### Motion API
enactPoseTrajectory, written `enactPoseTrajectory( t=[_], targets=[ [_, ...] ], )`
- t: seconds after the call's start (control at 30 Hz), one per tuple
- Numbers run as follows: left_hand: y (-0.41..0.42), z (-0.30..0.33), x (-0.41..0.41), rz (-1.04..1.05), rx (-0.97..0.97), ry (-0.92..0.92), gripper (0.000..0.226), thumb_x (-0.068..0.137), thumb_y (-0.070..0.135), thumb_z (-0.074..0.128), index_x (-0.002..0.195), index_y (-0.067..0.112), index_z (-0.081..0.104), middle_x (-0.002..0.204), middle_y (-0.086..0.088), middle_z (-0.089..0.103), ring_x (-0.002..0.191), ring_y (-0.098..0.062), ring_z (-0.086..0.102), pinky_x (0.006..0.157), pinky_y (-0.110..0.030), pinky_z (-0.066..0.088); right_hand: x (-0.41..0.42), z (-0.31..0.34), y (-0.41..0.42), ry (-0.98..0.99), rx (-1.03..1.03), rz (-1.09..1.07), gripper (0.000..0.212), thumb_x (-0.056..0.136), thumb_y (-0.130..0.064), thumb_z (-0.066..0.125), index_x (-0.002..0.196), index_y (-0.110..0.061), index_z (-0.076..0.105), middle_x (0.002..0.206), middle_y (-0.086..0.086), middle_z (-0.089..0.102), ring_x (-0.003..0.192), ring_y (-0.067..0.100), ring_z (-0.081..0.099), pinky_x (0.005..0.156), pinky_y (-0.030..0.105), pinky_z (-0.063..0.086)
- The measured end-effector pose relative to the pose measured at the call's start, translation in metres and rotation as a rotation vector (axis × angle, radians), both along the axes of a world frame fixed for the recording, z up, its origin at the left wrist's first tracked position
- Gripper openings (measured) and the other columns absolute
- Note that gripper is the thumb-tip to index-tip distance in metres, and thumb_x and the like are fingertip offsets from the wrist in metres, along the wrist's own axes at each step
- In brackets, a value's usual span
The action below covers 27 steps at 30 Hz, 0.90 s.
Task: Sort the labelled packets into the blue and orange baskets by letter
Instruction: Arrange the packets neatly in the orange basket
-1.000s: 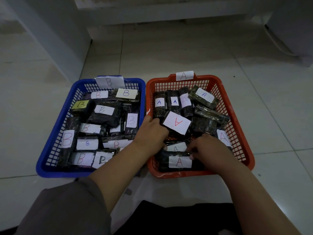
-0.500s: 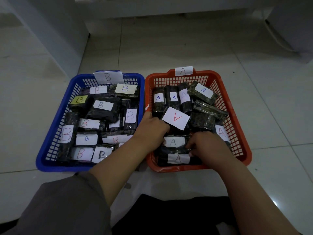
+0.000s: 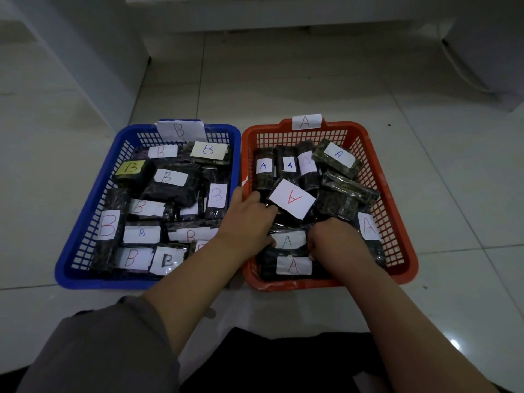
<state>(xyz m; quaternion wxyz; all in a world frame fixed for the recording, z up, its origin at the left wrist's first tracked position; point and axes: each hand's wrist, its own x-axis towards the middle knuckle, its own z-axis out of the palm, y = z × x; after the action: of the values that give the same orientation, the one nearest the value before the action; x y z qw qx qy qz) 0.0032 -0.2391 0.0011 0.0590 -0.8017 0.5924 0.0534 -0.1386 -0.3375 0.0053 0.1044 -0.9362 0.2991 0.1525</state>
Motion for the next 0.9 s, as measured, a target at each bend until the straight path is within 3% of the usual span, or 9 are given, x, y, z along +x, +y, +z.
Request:
enactPoseTrajectory(
  t=[0.1, 0.23, 0.47, 0.57, 0.73, 0.83, 0.9],
  targets=[
    [0.0, 0.001, -0.003, 0.024, 0.004, -0.007, 0.045, 0.078, 0.048, 0.066, 0.107, 0.016, 0.054, 0.101, 0.0, 0.065, 0.116, -0.022, 0.038, 0.108, -0.046, 0.013, 0.002, -0.001, -0.001, 0.0, -0.03, 0.009, 0.018, 0.082, -0.014, 0.064, 0.098, -0.015, 0.07, 0.099, 0.008, 0.066, 0.089, 0.025, 0.064, 0.068, 0.028, 0.046],
    [-0.001, 0.004, -0.008, 0.05, 0.005, -0.016, 0.046, 0.078, 0.044, 0.067, 0.114, 0.017, 0.057, 0.105, -0.002, 0.065, 0.12, -0.022, 0.035, 0.111, -0.049, 0.009, -0.003, -0.003, -0.004, -0.005, -0.017, 0.034, 0.017, 0.083, -0.016, 0.06, 0.096, -0.016, 0.071, 0.097, 0.006, 0.067, 0.086, 0.024, 0.063, 0.074, 0.031, 0.052],
    [-0.011, 0.007, -0.009, 0.16, 0.028, 0.009, 0.035, 0.076, 0.04, 0.072, 0.103, 0.017, 0.067, 0.107, -0.008, 0.059, 0.118, -0.024, 0.036, 0.112, -0.049, 0.003, -0.005, 0.001, -0.004, 0.013, 0.036, 0.048, 0.02, 0.083, -0.025, 0.065, 0.101, -0.017, 0.071, 0.102, 0.006, 0.066, 0.093, 0.023, 0.063, 0.075, 0.03, 0.049],
    [-0.014, 0.009, -0.009, 0.167, 0.042, -0.001, 0.035, 0.076, 0.042, 0.072, 0.1, 0.017, 0.067, 0.105, -0.009, 0.06, 0.116, -0.025, 0.037, 0.111, -0.049, 0.004, -0.001, 0.005, -0.001, 0.034, 0.028, 0.054, 0.026, 0.082, -0.032, 0.068, 0.102, -0.015, 0.069, 0.104, 0.007, 0.065, 0.093, 0.024, 0.063, 0.07, 0.028, 0.043],
    [-0.007, 0.005, -0.01, 0.135, -0.018, -0.02, 0.035, 0.077, 0.04, 0.071, 0.103, 0.017, 0.066, 0.107, -0.006, 0.061, 0.122, -0.024, 0.034, 0.112, -0.051, -0.001, 0.008, 0.002, 0.006, 0.026, -0.064, 0.108, 0.021, 0.081, -0.027, 0.068, 0.096, -0.012, 0.067, 0.102, 0.009, 0.065, 0.091, 0.026, 0.063, 0.066, 0.03, 0.041],
    [-0.004, 0.006, -0.01, 0.112, -0.054, -0.039, 0.031, 0.08, 0.041, 0.067, 0.101, 0.019, 0.066, 0.1, 0.0, 0.064, 0.118, -0.022, 0.038, 0.111, -0.048, 0.002, 0.004, -0.001, 0.003, -0.004, -0.01, 0.05, 0.021, 0.08, -0.027, 0.069, 0.096, -0.012, 0.068, 0.1, 0.008, 0.065, 0.09, 0.025, 0.063, 0.067, 0.029, 0.042],
    [-0.007, 0.01, -0.008, 0.114, -0.179, -0.014, 0.022, 0.084, 0.038, 0.062, 0.096, 0.02, 0.063, 0.097, 0.003, 0.064, 0.109, -0.019, 0.047, 0.106, -0.039, 0.012, -0.003, -0.001, -0.003, -0.06, 0.124, -0.057, 0.019, 0.079, -0.026, 0.071, 0.094, -0.014, 0.07, 0.098, 0.005, 0.066, 0.088, 0.022, 0.063, 0.07, 0.028, 0.046]
  ],
)
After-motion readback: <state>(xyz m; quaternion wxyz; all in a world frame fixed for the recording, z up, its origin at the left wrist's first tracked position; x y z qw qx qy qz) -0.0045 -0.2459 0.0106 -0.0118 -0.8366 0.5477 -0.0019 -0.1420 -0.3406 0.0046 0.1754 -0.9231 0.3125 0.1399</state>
